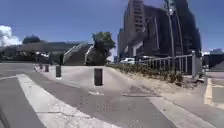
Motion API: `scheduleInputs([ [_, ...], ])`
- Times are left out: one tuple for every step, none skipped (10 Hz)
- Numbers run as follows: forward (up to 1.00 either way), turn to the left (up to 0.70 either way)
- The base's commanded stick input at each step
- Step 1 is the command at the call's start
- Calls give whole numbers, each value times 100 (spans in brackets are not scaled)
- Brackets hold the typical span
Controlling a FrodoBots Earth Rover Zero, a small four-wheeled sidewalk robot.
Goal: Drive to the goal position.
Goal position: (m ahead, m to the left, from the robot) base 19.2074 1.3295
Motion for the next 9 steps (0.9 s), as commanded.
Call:
scheduleInputs([
  [45, 0],
  [45, 0],
  [45, 0],
  [45, 0],
  [45, 0],
  [45, 0],
  [45, 0],
  [45, 0],
  [45, 0],
])
